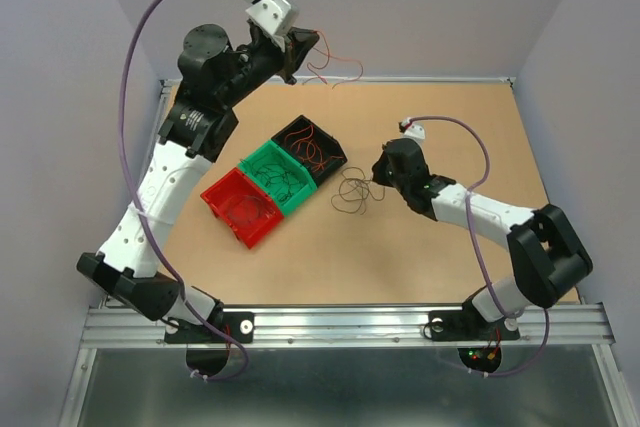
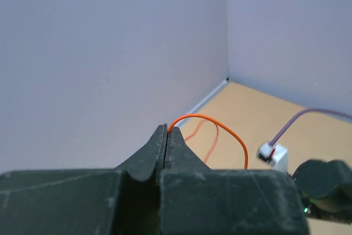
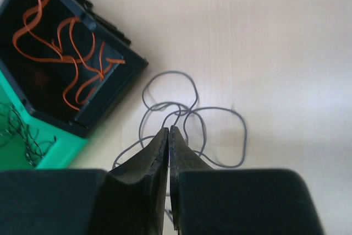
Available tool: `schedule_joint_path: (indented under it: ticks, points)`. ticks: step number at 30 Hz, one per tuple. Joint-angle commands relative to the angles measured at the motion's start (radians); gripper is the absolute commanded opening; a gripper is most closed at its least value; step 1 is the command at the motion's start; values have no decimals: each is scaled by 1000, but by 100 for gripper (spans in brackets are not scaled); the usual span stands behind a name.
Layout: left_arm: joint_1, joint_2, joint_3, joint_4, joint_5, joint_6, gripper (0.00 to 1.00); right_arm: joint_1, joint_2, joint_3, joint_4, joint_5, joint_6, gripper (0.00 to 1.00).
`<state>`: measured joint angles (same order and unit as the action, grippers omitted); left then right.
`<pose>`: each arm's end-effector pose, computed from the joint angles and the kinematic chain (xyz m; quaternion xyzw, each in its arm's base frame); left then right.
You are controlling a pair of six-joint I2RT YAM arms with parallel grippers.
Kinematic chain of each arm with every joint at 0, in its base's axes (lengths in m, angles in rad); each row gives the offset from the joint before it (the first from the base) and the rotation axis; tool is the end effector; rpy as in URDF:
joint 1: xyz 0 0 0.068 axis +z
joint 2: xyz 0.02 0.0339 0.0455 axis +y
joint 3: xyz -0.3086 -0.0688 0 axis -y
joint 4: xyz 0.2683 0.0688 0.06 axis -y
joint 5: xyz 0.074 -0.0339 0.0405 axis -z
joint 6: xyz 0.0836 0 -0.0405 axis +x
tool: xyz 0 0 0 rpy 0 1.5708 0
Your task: Untangle the cables
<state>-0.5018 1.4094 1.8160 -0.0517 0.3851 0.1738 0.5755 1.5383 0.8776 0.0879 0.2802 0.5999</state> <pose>0.2787 -0.1887 0.6319 0.3340 0.4769 -0.2394 0.7770 0.3384 0.1920 0.2210 0.0774 0.8686 0.1607 0.4623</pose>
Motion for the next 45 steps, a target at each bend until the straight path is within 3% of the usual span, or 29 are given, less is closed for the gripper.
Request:
schedule_joint_path:
  ticks: [1,4,6,9,11,20,26,36,45]
  points:
    - [2,-1,-40,47,3,9,0,0,-107,-68,62,166,43,9]
    - [19,20,-112,102,-17,16,0,0,-170,-103,70,201,57,11]
    - [32,31,-182,134,-5,15,0,0,-190,-114,87,176,34,23]
    - [71,62,-268,197,38,32,0,0,-202,-127,121,107,15,60]
    - [81,77,-314,208,75,49,0,0,-205,-132,133,99,11,66]
    - [108,111,-516,294,126,110,0,0,-236,-143,138,83,5,74]
    - [111,192,-508,231,71,171,0,0,-257,-150,141,76,3,75]
    - [114,80,-641,337,67,205,0,0,-268,-150,141,59,-2,76]
    - [117,49,-685,380,-74,217,0,0,-277,-154,142,60,-3,76]
